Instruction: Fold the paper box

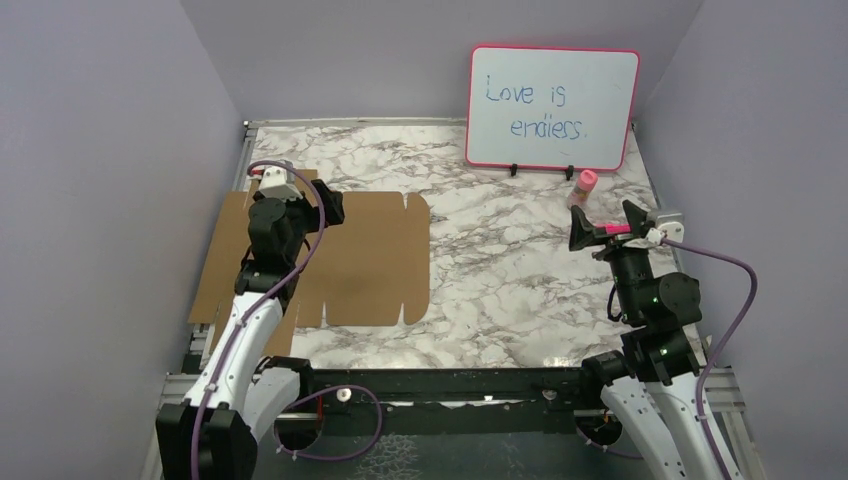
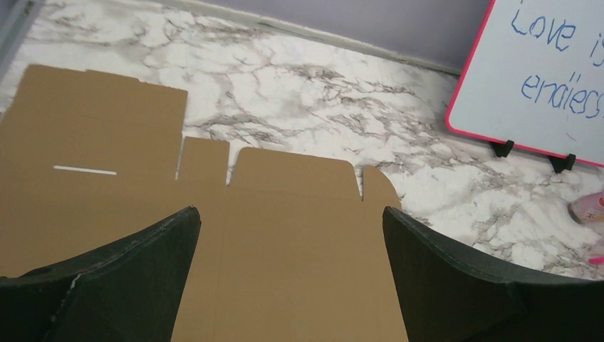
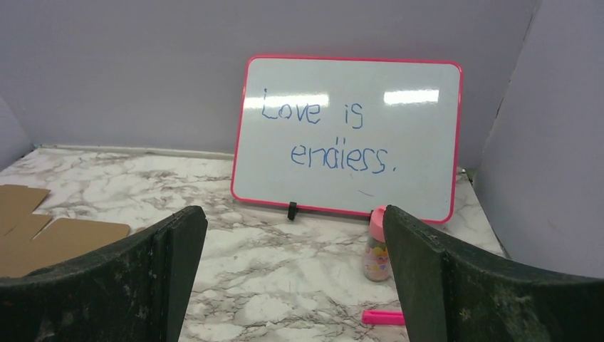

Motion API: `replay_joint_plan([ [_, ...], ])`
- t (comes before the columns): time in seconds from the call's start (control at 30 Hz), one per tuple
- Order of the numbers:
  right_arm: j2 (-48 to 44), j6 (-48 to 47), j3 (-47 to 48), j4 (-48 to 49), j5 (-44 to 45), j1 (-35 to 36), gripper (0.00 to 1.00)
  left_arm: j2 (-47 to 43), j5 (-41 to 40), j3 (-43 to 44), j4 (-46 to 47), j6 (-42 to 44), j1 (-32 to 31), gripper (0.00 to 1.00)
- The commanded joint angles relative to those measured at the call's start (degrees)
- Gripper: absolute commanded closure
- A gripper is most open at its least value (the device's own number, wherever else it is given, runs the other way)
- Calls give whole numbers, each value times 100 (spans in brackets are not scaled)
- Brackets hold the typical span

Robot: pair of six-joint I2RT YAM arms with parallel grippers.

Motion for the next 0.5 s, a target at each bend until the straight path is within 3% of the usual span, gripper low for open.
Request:
replay_joint_plan([
  [0.0, 1, 24, 3, -63, -360, 23, 0, 646, 423, 321, -80, -713, 29, 1],
  [0.2, 57, 109, 102, -200, -698, 23, 0, 1750, 249, 616, -205, -1488, 31, 1],
  [0.47, 65, 77, 143, -299, -1111, 30, 0, 3481, -301, 1448, -528, -1600, 40, 1],
])
